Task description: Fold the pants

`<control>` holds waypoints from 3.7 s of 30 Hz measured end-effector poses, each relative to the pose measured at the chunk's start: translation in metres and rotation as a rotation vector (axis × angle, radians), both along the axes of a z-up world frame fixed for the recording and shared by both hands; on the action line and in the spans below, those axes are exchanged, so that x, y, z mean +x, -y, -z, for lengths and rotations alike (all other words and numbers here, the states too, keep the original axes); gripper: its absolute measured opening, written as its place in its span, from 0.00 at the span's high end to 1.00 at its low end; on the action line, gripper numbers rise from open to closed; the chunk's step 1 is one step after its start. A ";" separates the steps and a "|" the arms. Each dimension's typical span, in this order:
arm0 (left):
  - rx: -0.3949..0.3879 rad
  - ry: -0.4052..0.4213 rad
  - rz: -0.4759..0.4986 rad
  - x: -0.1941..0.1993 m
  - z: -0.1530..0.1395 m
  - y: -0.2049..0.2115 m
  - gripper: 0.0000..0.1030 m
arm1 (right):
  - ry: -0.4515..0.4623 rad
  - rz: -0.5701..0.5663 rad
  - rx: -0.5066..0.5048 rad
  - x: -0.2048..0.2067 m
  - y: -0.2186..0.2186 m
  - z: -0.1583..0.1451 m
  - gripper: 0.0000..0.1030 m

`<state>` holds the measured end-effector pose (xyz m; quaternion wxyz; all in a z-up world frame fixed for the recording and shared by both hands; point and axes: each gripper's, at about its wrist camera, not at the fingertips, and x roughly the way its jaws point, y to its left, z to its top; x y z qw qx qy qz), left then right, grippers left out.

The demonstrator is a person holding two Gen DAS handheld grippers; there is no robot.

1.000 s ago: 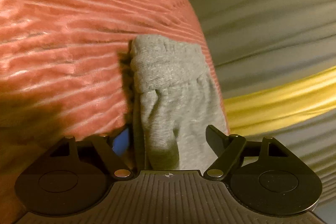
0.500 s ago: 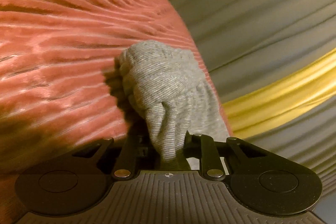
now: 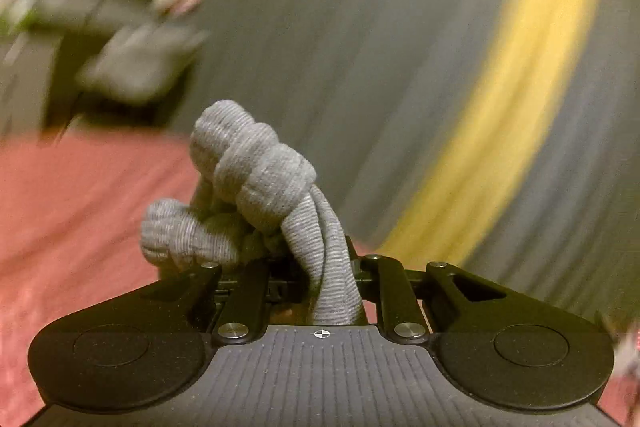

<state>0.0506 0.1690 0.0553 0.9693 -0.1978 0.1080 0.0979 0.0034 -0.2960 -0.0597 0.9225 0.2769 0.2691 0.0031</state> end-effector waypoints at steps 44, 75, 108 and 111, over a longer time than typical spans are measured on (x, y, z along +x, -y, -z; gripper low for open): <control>-0.192 -0.478 0.265 -0.004 0.082 0.100 0.09 | -0.254 0.040 0.824 0.027 -0.009 0.046 0.51; -0.032 -0.565 0.422 -0.009 0.094 0.133 0.07 | 0.095 -0.051 0.627 0.023 -0.034 -0.086 0.61; 0.002 -0.459 0.102 -0.048 0.048 0.101 0.19 | -0.101 0.051 0.030 -0.003 0.010 -0.033 0.22; -0.001 -0.482 0.138 -0.037 0.049 0.095 0.16 | -0.191 0.043 0.084 0.009 0.010 -0.009 0.18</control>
